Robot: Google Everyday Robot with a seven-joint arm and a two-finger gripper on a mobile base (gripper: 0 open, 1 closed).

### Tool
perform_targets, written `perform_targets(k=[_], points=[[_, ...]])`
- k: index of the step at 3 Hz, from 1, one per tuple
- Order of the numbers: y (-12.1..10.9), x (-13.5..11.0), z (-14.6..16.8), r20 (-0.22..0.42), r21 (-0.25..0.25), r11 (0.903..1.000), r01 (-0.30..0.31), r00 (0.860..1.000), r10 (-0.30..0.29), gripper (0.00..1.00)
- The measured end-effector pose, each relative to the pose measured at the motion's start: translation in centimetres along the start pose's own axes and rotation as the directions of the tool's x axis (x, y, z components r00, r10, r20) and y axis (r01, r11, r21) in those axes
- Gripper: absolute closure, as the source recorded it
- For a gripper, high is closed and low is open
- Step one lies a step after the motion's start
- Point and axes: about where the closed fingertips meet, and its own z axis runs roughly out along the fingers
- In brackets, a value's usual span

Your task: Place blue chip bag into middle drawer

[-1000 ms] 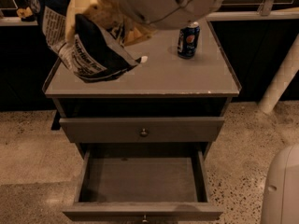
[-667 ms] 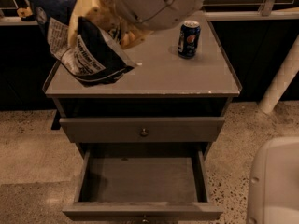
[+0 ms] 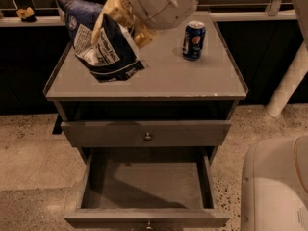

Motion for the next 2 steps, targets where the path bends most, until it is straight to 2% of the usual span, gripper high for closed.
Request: perform_targets(k=[1, 2], points=[[-0.1, -1.0, -0.1, -0.049, 0.001, 0.9999, -0.014, 0.999, 0.014, 1.00], [-0.4, -3.2, 1.3, -0.188, -0.018, 0.9986, -0.050, 0.981, 0.046, 1.00]])
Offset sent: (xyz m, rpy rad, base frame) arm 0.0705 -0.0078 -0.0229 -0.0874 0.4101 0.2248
